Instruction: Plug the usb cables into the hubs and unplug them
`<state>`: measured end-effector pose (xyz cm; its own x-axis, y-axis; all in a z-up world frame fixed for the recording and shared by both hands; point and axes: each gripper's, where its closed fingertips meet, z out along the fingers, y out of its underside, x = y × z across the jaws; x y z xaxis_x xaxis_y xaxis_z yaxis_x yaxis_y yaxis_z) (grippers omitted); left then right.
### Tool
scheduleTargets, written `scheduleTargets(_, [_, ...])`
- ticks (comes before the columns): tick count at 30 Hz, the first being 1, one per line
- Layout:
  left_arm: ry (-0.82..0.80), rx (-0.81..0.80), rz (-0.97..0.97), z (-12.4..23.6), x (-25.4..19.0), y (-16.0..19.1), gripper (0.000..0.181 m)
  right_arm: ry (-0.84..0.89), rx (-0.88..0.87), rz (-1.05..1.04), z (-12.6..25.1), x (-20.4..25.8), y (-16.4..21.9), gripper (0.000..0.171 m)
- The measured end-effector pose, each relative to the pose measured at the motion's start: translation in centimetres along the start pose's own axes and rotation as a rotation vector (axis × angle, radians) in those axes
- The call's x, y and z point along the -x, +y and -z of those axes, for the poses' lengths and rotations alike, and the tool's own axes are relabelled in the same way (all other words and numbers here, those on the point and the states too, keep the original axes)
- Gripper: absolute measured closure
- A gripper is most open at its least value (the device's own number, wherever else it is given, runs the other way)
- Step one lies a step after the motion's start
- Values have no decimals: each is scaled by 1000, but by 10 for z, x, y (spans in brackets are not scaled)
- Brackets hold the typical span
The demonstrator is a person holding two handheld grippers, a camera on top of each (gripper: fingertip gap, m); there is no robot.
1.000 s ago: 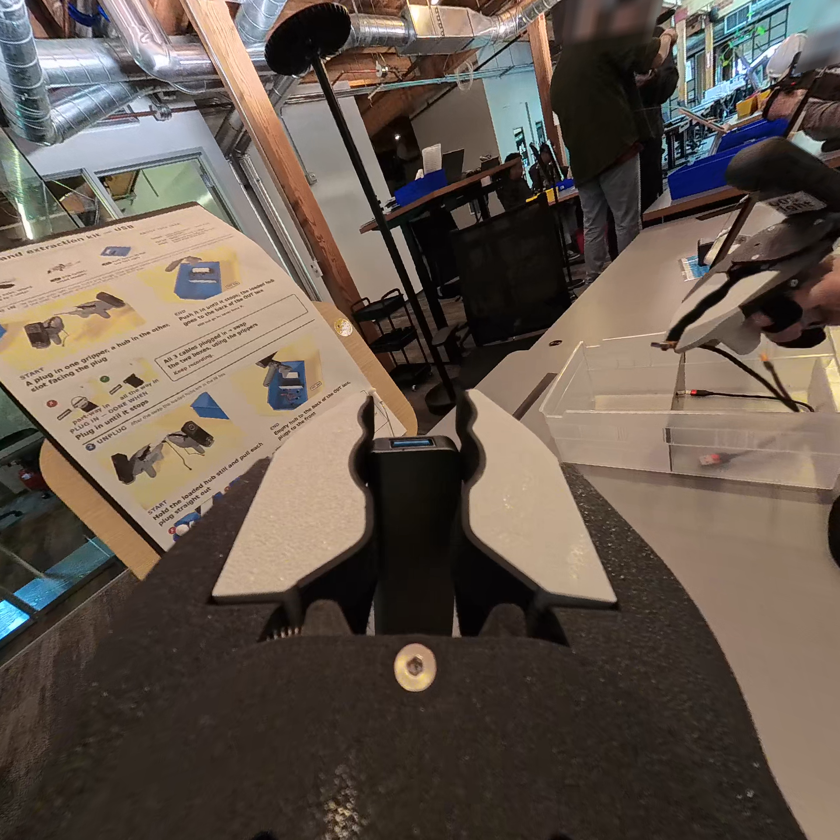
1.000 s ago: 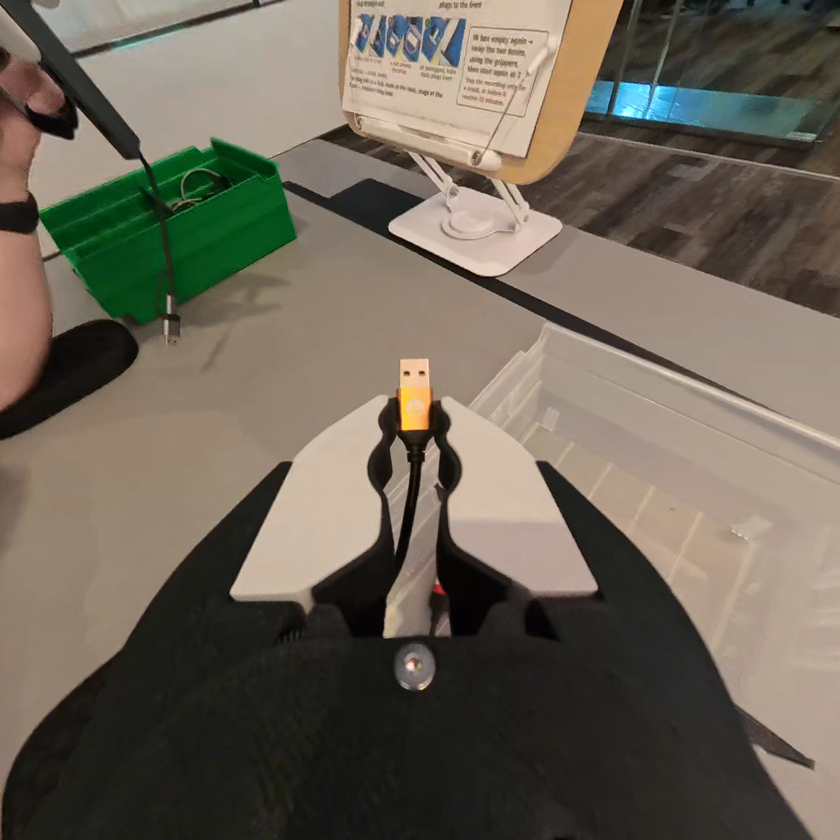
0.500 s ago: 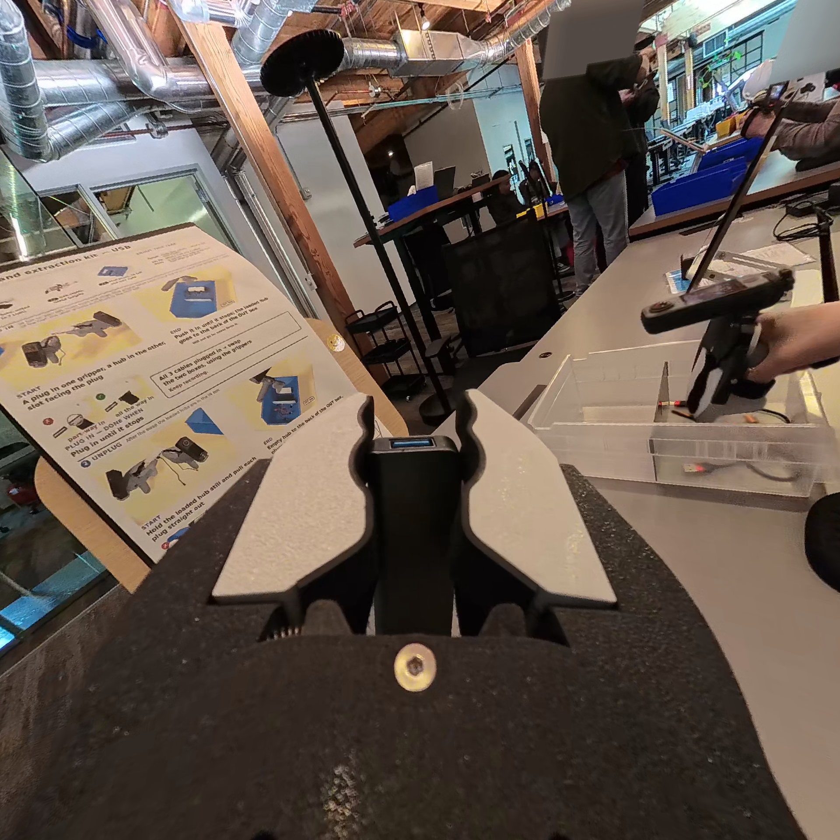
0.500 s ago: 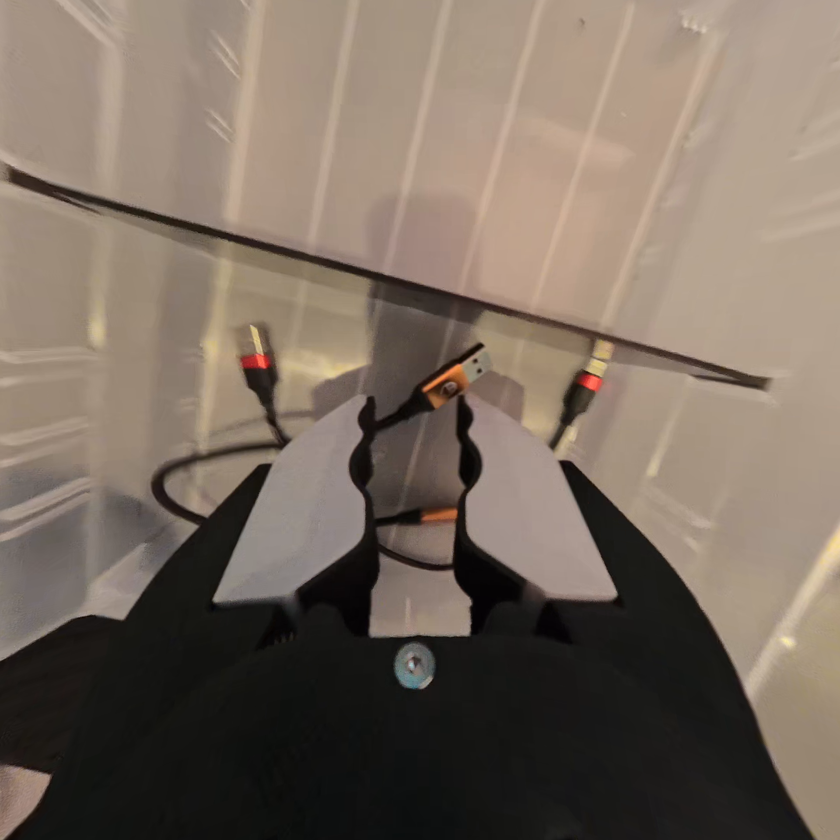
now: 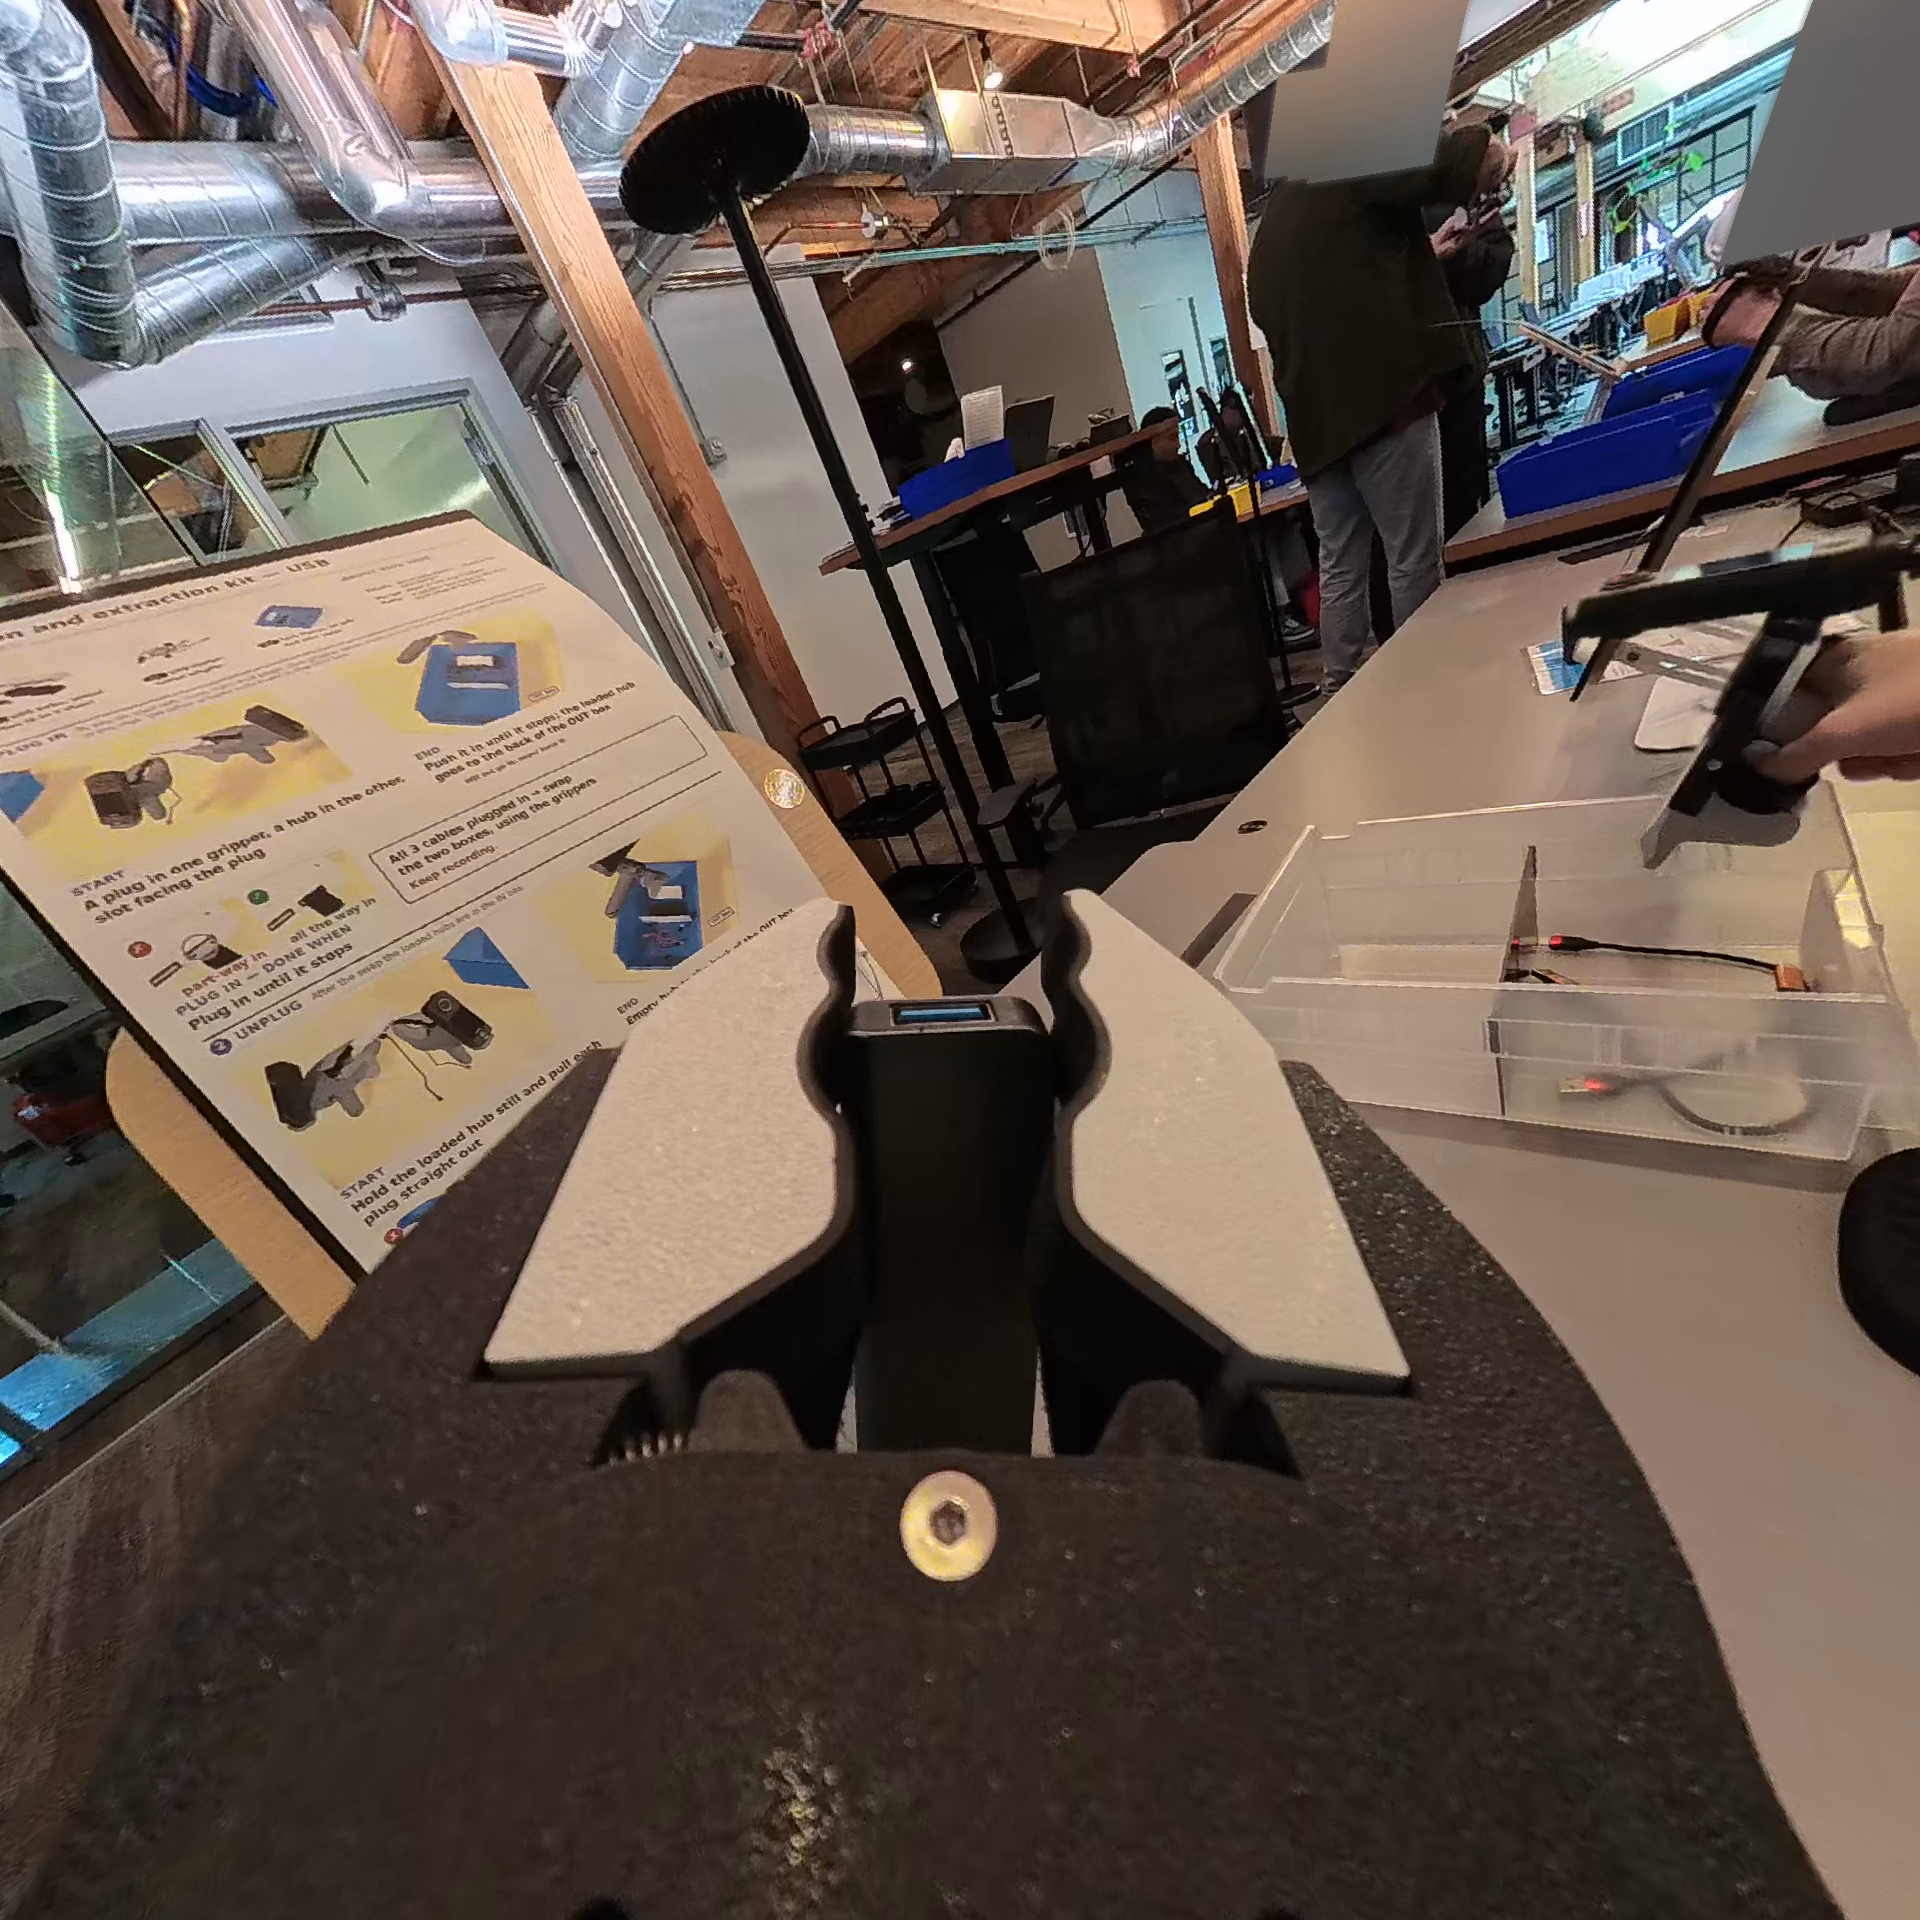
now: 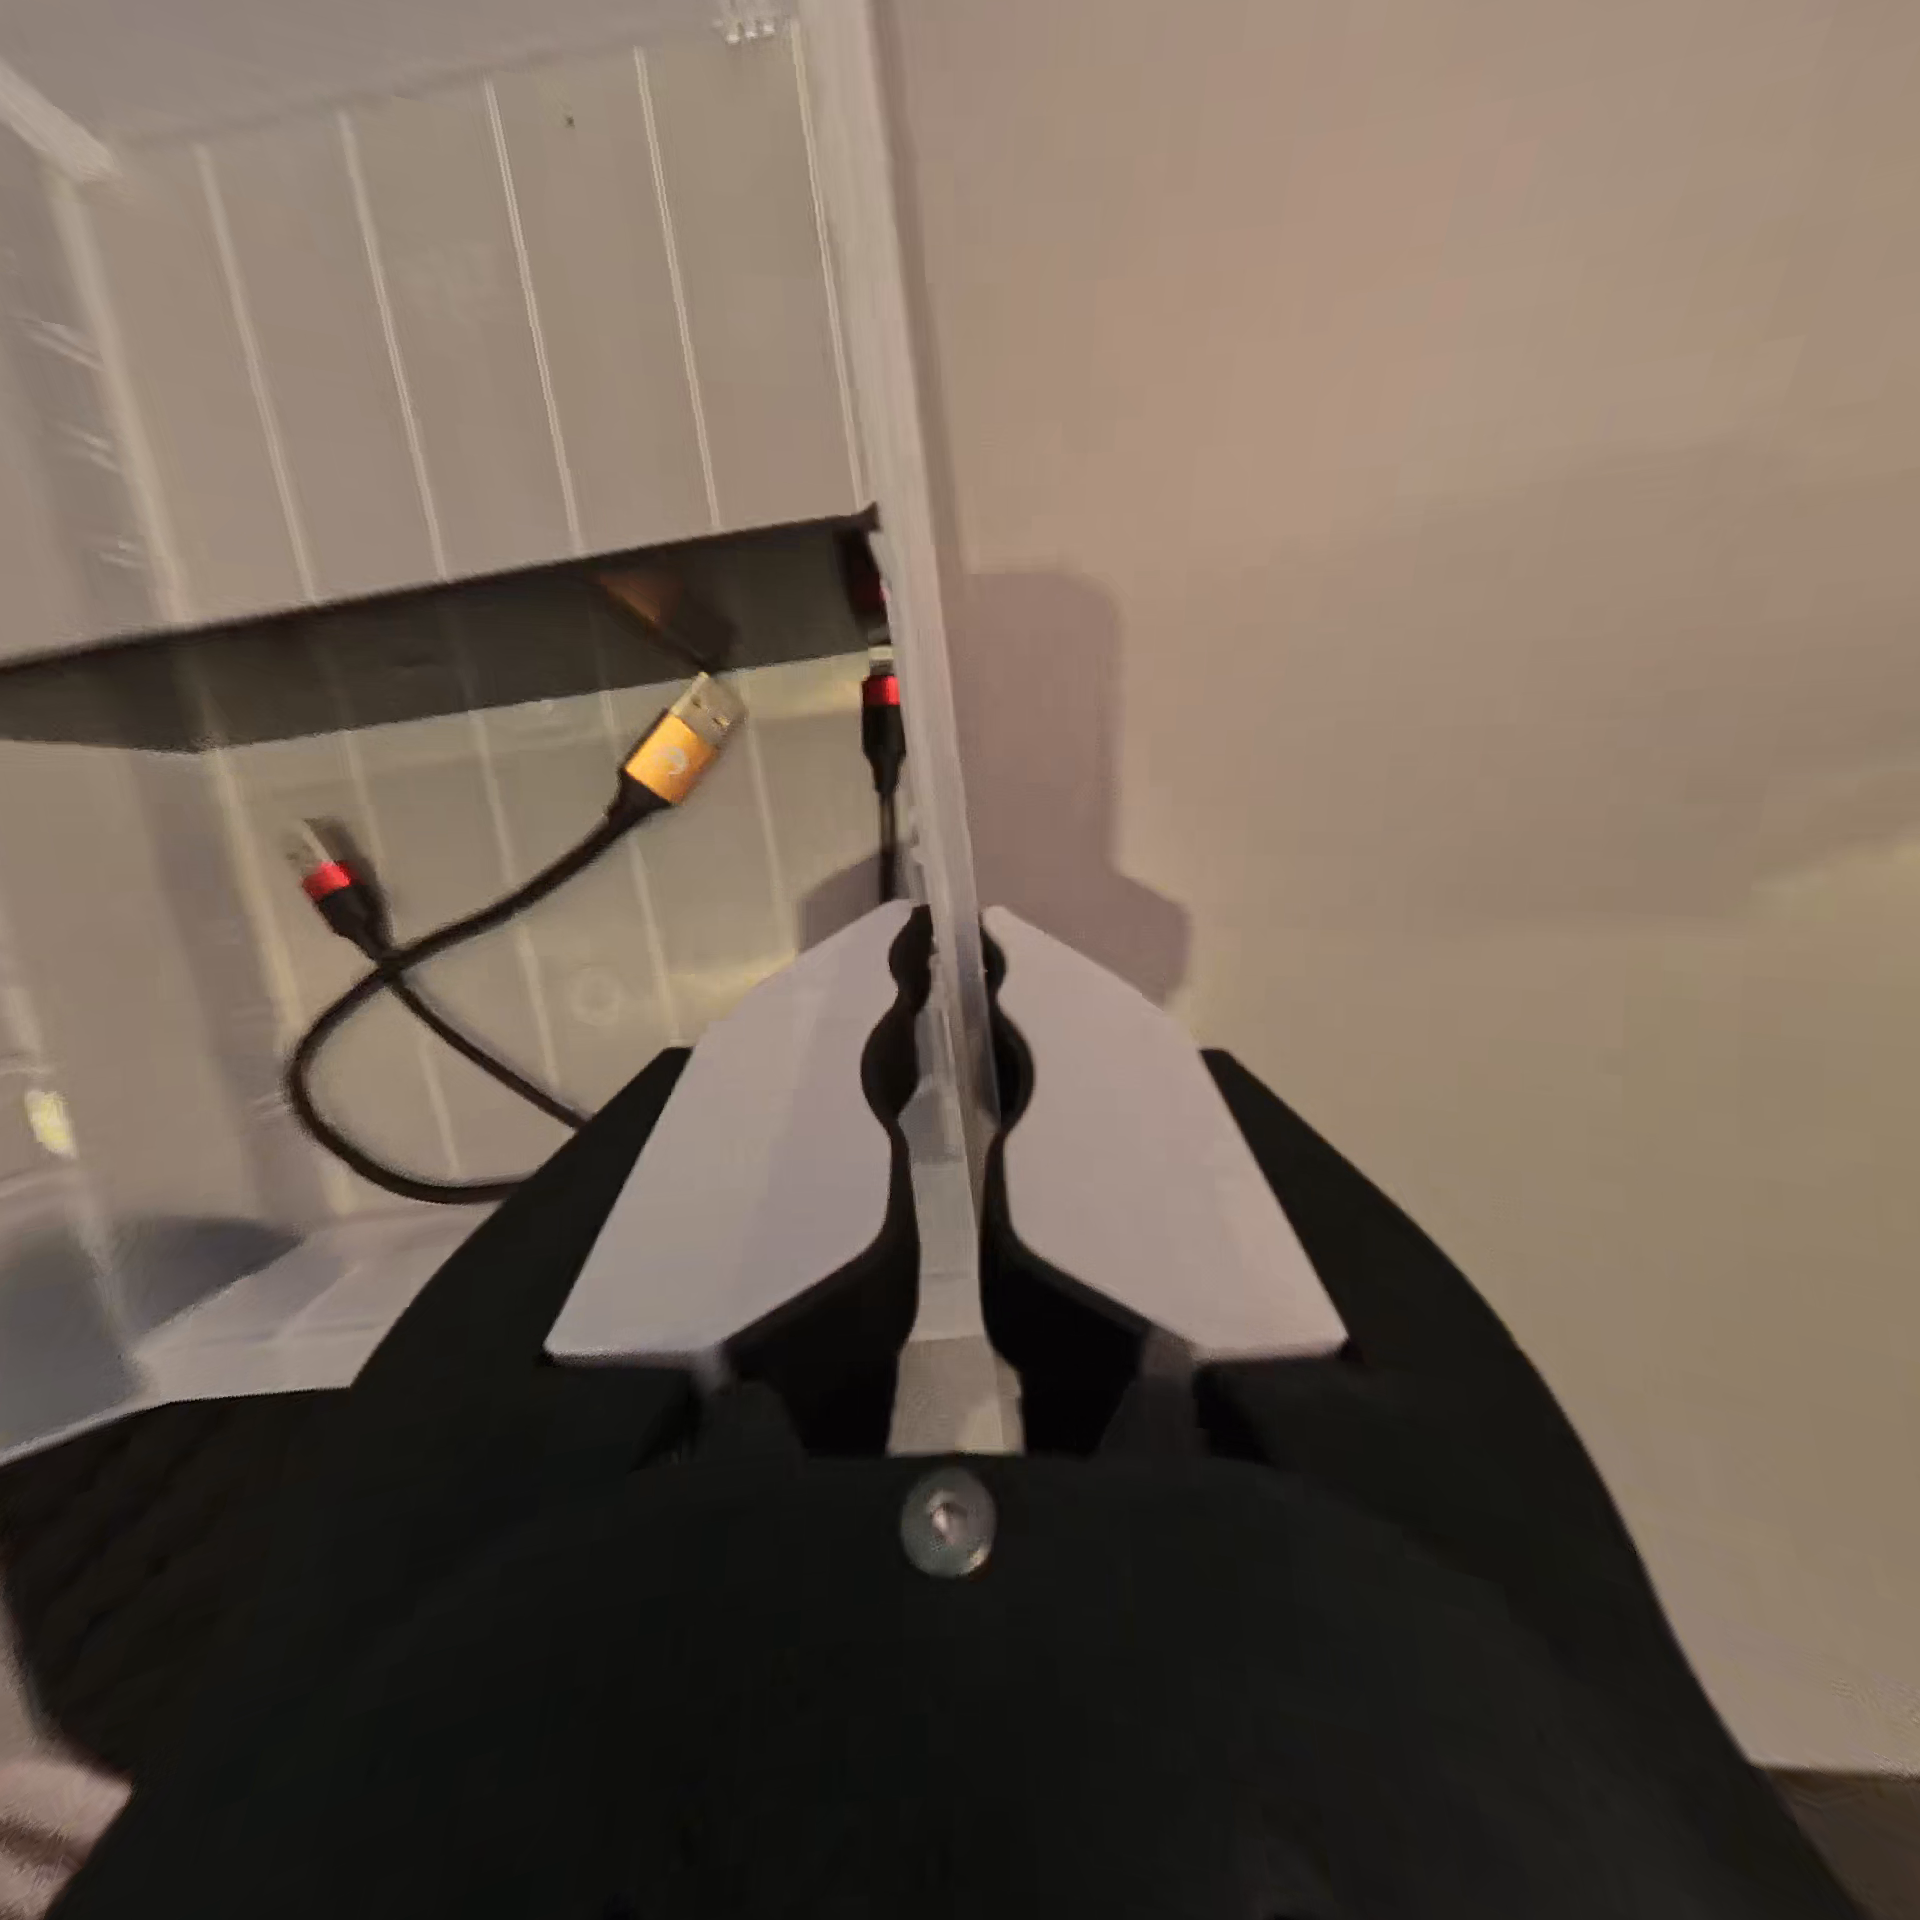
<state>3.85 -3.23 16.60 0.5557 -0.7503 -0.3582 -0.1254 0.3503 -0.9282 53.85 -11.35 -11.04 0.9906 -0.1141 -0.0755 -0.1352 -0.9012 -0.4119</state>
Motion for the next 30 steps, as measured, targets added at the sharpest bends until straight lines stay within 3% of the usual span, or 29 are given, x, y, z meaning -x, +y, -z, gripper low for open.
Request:
scheduleTargets(2, [3, -2, 9, 0, 1, 0, 147, -40, -26, -138, 0, 1, 1, 165])
scheduleTargets(7, [12, -8, 15, -1, -1, 0, 147, 25, -65, -234, -3, -2, -6, 165])
scheduleTargets(12, [34, -19, 46, 2, -1, -1, 147, 59, -57, -116, -8, -1, -16, 164])
scheduleTargets(15, [55, -25, 79, 4, -1, -3, 147, 249, -127, -56, 10, -11, -21, 153])
scheduleTargets(17, [77, -34, 106, 4, -3, -5, 147, 411, -354, -2, 51, 3, -48, 151])
scheduleTargets(19, [108, -42, 144, 2, -7, -7, 147, 412, -664, 109, 99, 64, -83, 143])
scheduleTargets(20, [123, -42, 159, 1, -10, -7, 147, 313, -819, 196, 116, 116, -99, 142])
scheduleTargets(23, [155, -28, 176, -6, -20, -6, 147, -315, -1145, 491, 145, 319, -102, 120])
scheduleTargets(25, [162, -3, 167, -10, -26, -2, 147, -675, -1151, 575, 147, 423, -77, 118])
scheduleTargets(26, [159, 9, 164, -12, -28, 0, 146, -772, -1127, 609, 141, 461, -67, 117])
scheduleTargets(30, [173, 41, 172, -17, -38, 5, 147, -767, -1144, 697, 112, 538, -65, 116])
